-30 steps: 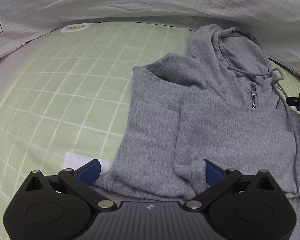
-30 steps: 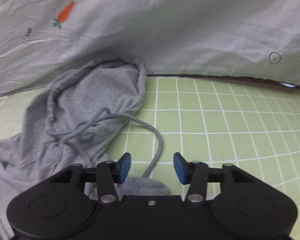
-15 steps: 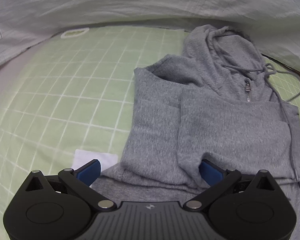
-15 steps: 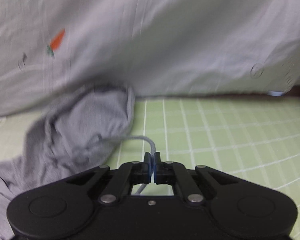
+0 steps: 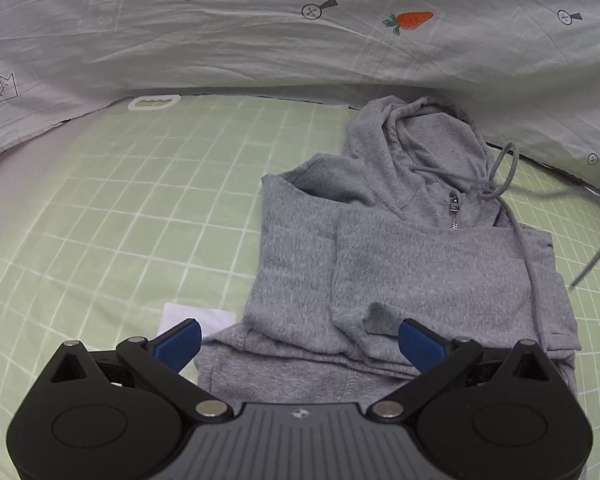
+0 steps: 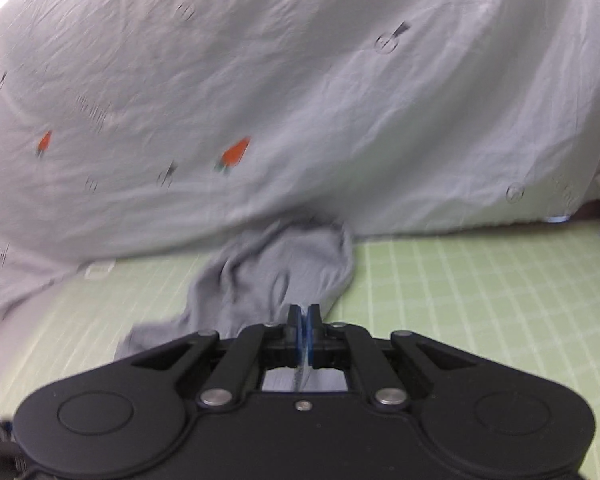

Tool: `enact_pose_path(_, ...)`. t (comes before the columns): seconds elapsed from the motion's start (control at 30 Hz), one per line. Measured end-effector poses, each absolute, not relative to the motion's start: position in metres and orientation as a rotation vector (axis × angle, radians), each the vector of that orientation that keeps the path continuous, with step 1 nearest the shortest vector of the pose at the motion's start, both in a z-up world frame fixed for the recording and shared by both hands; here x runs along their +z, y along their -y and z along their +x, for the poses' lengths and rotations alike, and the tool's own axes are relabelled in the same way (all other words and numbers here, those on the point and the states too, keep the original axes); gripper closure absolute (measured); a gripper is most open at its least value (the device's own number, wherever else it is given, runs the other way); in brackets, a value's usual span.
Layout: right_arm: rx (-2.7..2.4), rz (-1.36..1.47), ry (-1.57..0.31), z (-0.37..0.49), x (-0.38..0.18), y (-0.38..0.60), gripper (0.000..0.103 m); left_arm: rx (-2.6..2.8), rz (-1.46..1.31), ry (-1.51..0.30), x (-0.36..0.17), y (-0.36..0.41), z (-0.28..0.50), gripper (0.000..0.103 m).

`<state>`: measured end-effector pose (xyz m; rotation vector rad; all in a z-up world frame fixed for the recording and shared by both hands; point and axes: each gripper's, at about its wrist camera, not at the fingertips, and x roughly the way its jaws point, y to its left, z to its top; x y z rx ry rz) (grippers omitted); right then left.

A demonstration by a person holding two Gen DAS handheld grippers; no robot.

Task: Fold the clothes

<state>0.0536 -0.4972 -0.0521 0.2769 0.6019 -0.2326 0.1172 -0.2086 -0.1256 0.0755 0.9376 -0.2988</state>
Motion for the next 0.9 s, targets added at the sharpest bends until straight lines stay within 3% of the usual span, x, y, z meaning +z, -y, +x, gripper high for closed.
enact_pose_path(0.17, -0.212, 0.296, -0.754, 0.044, -0.084, 0.478, 0.093, -0.315, 0.075, -0.918, -0.120, 0.205, 0.111, 0.000)
enact_pose_path(0.2, -0.217, 0.297, -0.764, 0.042, -0.087, 0.476, 0.081, -0.320, 0.072, -0.913, -0.118, 0.205, 0.110, 0.000)
enact_pose_path(0.23, -0.224, 0.298, -0.768, 0.039, -0.090, 0.475, 0.062, -0.325, 0.070, -0.908, -0.117, 0.204, 0.109, 0.000)
enact_pose_path(0.43, -0.278, 0.295, -0.770, 0.039, -0.096, 0.477, 0.032, -0.318, 0.064, -0.888, -0.120, 0.215, 0.132, 0.000)
enact_pose_path(0.9, -0.302, 0.317, -0.849, 0.044, -0.117, 0.496, 0.028, -0.308, 0.134, -1.003, -0.171, 0.215, 0.137, 0.000)
